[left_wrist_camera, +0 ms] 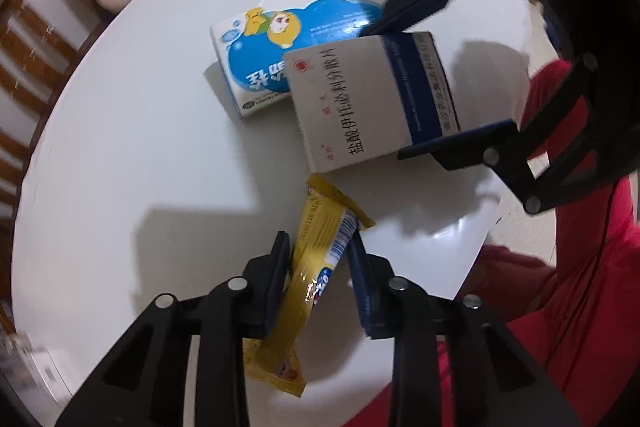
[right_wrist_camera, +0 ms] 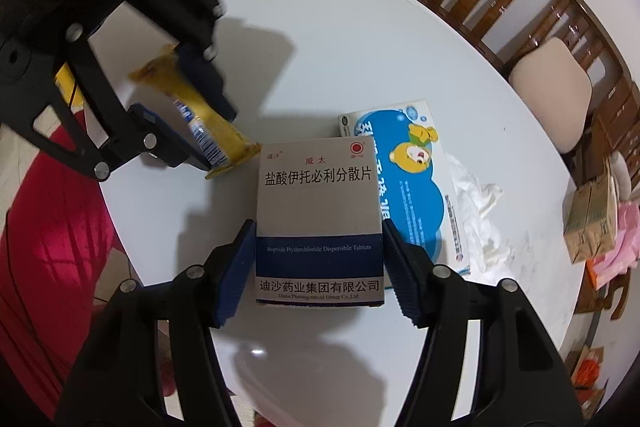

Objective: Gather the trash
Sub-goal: 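Grasp the yellow snack wrapper with the left tool while the right tool grasps the white medicine box, then carry the yellow wrapper and white medicine box down over the white bag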

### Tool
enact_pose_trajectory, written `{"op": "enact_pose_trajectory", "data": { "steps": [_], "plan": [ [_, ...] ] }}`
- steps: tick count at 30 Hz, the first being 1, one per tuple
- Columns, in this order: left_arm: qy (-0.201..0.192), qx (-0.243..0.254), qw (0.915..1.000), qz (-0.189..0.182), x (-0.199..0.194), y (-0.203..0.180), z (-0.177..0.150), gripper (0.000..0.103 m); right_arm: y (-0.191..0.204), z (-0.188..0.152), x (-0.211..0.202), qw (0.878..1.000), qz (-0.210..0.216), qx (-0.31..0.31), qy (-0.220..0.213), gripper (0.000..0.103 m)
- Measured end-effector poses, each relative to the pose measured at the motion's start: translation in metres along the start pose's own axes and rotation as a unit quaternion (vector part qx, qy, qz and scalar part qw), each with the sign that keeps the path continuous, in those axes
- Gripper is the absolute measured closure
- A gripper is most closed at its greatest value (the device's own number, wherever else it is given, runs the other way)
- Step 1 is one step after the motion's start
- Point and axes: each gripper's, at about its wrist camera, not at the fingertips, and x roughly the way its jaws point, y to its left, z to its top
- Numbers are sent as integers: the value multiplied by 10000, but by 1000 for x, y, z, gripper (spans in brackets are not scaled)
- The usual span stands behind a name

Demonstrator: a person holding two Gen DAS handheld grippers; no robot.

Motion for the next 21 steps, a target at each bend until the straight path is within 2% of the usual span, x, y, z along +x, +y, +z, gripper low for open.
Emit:
{"op": "enact_pose_trajectory", "data": {
  "steps": [3, 8, 11, 12, 15, 17, 21],
  "plan": [
    [67, -361, 9993, 81, 1, -1, 0, 78, 1, -2, -3, 9999, -78, 104, 39, 42],
    [-29, -963, 9950, 255, 0, 2, 2, 80, 2, -7, -10, 9992, -173, 350, 4, 42],
    [23, -1560, 9876, 185, 0, 8, 1, 80, 1, -10, -15, 9985, -209, 508, -55, 42],
    [62, -1898, 9818, 62, 1, 13, 0, 80, 1, -10, -16, 9983, -211, 544, -68, 42],
    [89, -2217, 9751, -18, 1, 22, 1, 81, -7, -8, -20, 9970, -280, 704, -143, 42],
    [43, -2319, 9716, 471, 0, 22, 1, 82, -7, -9, -25, 9961, -305, 798, -212, 42],
    [-43, -2380, 9695, 584, -2, 17, 0, 86, -10, -6, -31, 9948, -382, 889, -317, 42]
  ]
}}
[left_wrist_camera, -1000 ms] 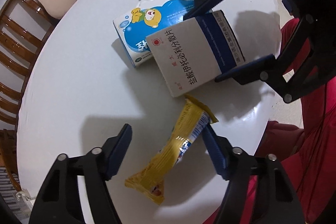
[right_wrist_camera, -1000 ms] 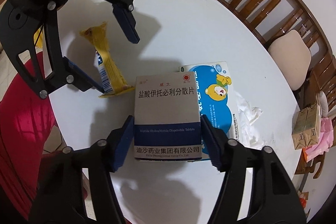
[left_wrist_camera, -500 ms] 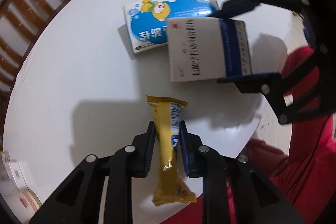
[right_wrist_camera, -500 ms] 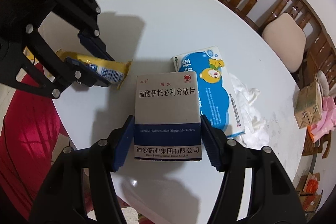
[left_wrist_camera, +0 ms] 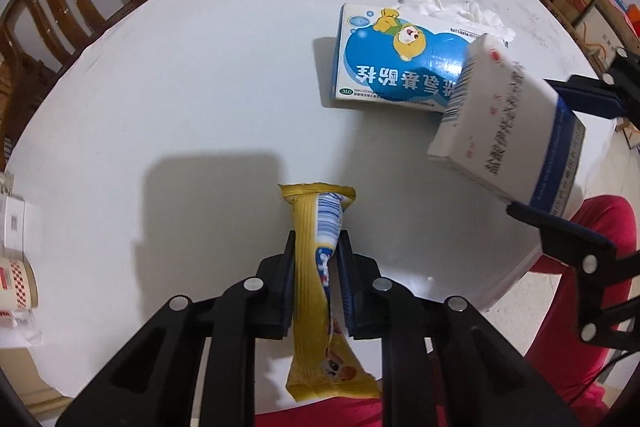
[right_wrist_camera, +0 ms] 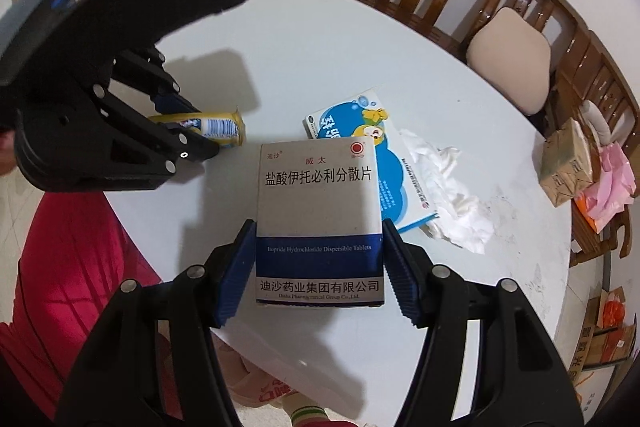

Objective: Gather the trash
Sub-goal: 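Carry the yellow wrapper and white medicine box down over the white bag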

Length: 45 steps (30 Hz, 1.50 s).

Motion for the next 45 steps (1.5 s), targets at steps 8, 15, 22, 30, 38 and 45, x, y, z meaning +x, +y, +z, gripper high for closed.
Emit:
{"op": "enact_pose_trajectory", "data": {
  "steps": [8, 15, 22, 30, 38, 45],
  "plan": [
    [-203, -329, 9992, 62, -7, 6, -8, 88, -12, -4, -15, 9994, -110, 272, -164, 42],
    [-791, -314, 9962, 209, -39, -2, -20, 88, -16, -15, -39, 9969, -208, 661, -376, 42],
    [-1235, -283, 9915, 291, -69, -17, -36, 88, -11, -26, -79, 9939, -311, 792, -698, 42],
    [-1662, -145, 9856, 286, -101, -49, -58, 88, -1, -44, -128, 9887, -473, 985, -1022, 42],
    [-1799, -58, 9836, 98, -109, -88, -81, 88, 12, -74, -156, 9850, -577, 1166, -1133, 42],
    [-1762, 81, 9843, -57, -103, -119, -105, 88, 27, -101, -168, 9828, -632, 1308, -1140, 42]
  ]
}}
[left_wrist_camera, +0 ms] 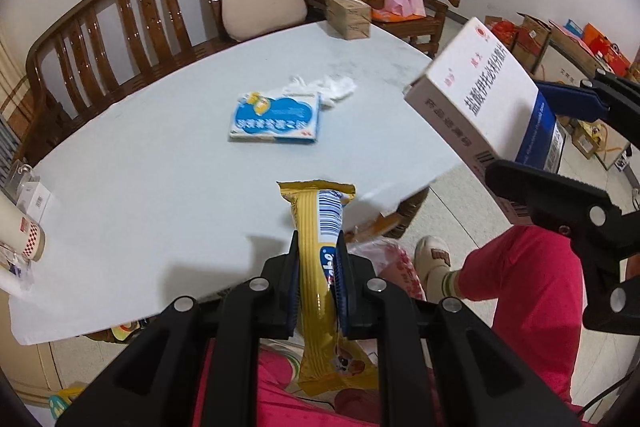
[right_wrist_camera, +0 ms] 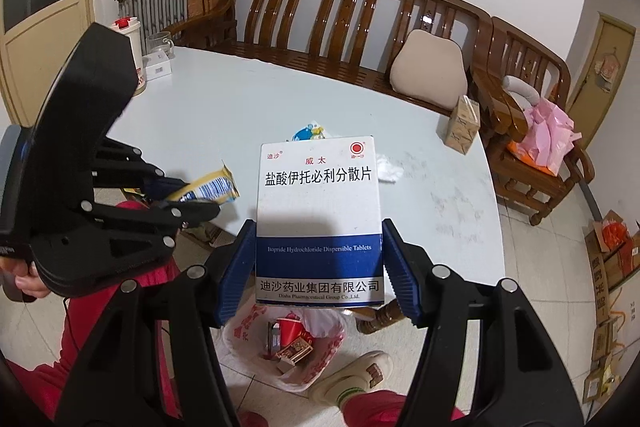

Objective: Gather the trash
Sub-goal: 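Carry the yellow wrapper and white medicine box down over the white bag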

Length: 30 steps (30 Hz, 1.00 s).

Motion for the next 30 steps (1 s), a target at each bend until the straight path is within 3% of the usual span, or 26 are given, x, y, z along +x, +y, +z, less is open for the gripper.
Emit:
{"op": "enact_pose_trajectory", "data": {
  "steps": [16, 30],
  "plan": [
    [256, 9, 9993, -270, 27, -34, -46, 88, 10, -48, 2, 9994, 106, 217, 266, 42],
    [722, -251, 9959, -480, 82, -29, -71, 88, 8, -80, 46, 9967, 184, 415, 671, 42]
  ]
}}
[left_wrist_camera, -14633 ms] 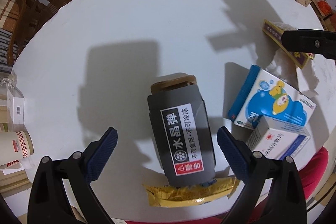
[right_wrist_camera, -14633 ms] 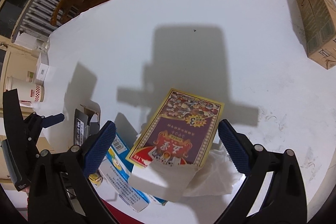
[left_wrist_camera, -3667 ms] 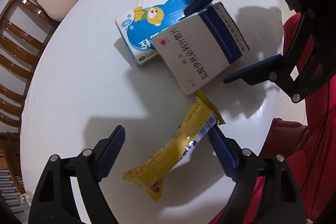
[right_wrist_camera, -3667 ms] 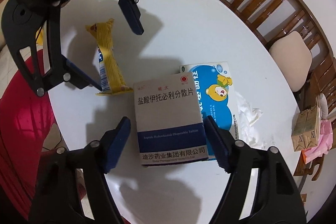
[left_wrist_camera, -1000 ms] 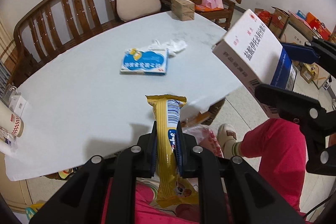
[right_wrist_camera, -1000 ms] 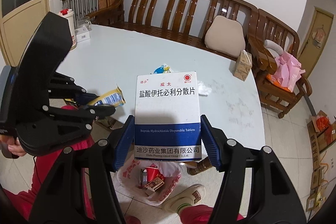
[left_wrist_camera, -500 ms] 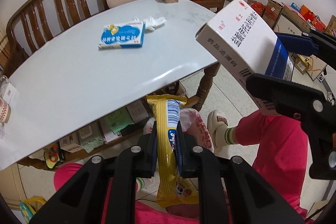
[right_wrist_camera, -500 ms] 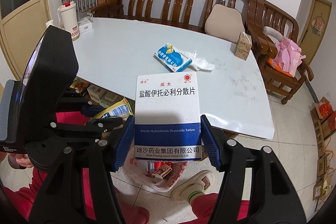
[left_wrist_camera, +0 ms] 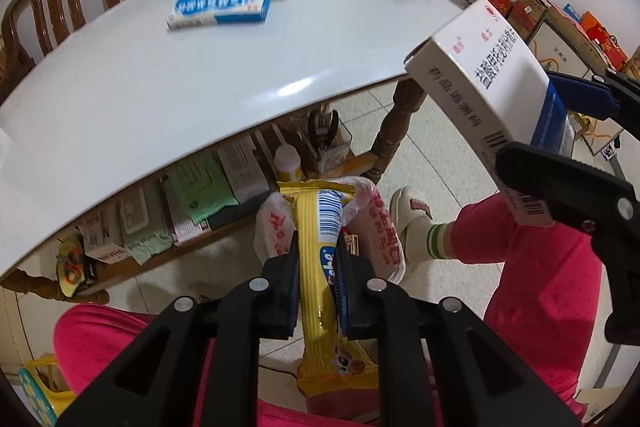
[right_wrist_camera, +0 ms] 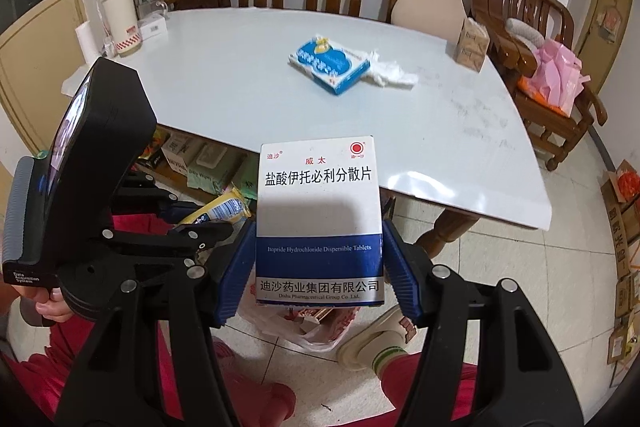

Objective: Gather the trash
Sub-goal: 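Carry the yellow wrapper and white medicine box down over the white bag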

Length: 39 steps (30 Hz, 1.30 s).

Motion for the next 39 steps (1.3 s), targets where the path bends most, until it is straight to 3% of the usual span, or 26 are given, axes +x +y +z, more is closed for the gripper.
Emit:
{"op": "enact_pose_trajectory", "data": {
  "steps": [11, 23, 39],
  "plan": [
    [581, -144, 9979, -238, 65, 4, -7, 88, -14, -30, 69, 9977, 100, 345, 570, 42],
    [1311, -281, 9899, -465, 136, 10, -14, 88, -25, -60, 142, 9914, 86, 513, 1202, 42],
    [2222, -690, 9711, -529, 222, 32, -29, 88, -32, -82, 218, 9777, 208, 774, 1943, 42]
  ]
}}
